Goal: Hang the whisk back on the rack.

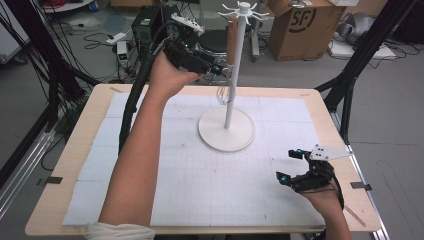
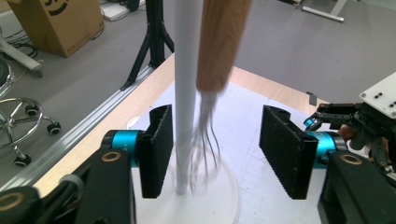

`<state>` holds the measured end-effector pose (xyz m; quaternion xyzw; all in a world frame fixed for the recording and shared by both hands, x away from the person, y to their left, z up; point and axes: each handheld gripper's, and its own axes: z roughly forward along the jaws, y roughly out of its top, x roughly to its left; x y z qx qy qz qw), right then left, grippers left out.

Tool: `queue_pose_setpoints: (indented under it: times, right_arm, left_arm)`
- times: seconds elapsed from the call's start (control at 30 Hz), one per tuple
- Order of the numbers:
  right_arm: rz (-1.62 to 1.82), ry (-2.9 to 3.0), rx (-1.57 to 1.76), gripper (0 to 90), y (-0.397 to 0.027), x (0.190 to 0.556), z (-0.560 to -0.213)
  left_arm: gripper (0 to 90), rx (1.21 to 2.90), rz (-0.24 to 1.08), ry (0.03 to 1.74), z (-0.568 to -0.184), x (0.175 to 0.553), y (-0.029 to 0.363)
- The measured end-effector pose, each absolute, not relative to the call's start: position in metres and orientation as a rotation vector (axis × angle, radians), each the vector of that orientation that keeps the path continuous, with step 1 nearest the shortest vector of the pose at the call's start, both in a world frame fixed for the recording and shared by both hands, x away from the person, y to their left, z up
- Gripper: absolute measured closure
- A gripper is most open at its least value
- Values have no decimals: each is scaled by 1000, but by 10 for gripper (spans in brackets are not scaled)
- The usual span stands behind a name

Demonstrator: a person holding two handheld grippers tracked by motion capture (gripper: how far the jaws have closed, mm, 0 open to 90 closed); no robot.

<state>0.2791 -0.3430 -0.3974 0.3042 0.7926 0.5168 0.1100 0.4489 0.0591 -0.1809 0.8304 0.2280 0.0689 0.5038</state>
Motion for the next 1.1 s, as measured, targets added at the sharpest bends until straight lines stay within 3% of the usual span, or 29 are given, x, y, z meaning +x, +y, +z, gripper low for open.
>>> queue_pose_setpoints:
  times: [0.17,0.53,1.1]
  right_arm:
    - [1522,2327,889,7,-342,279,-397]
    - [1517,2337,879,7,-339,279,-397]
    - [1507,2341,872,7,-336,280,-397]
  left_arm:
    - [328,2022,155,565,-188,446,65]
    - [214,1981,113,558,-211,436,88]
    - [127,2000,46,451,-235,407,100]
